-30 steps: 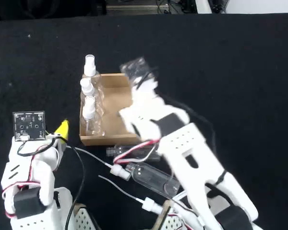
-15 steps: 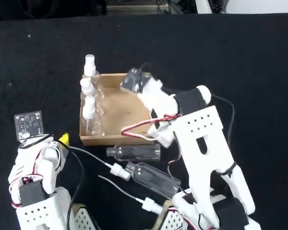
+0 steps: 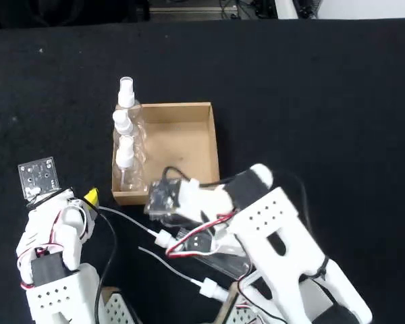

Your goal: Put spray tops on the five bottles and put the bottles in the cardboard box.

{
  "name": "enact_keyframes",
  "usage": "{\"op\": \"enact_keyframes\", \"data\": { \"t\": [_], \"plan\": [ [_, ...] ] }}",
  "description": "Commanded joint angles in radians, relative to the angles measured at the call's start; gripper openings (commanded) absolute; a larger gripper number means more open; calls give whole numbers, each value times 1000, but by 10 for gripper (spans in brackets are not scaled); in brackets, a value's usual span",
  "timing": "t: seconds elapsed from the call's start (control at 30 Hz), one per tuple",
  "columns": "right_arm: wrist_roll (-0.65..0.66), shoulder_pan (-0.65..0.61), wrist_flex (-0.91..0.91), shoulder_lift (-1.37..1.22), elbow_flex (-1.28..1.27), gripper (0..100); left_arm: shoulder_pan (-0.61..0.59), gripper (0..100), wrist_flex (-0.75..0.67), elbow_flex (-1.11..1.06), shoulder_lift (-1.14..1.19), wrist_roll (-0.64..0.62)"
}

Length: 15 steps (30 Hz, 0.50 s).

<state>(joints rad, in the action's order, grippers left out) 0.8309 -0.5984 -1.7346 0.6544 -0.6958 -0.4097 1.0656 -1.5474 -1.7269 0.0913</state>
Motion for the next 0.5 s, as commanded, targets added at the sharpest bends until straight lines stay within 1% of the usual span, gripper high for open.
{"op": "enact_keyframes", "data": {
  "t": [0.0,0.1,0.17,0.27,0.37,0.47],
  "plan": [
    [21,-77,-17,36,-5,127,-1,252,-25,12,-8,-8],
    [20,-133,9,35,-31,127,-8,252,-26,12,-8,-8],
    [18,-143,34,35,-53,130,-13,252,-26,12,-8,-8],
    [18,-141,74,35,-99,130,-74,252,-38,19,-9,-25],
    [18,-143,124,35,-154,130,-168,252,-81,16,-9,-114],
    [26,-147,155,35,-189,130,-236,252,-103,16,-9,-160]
  ]
}}
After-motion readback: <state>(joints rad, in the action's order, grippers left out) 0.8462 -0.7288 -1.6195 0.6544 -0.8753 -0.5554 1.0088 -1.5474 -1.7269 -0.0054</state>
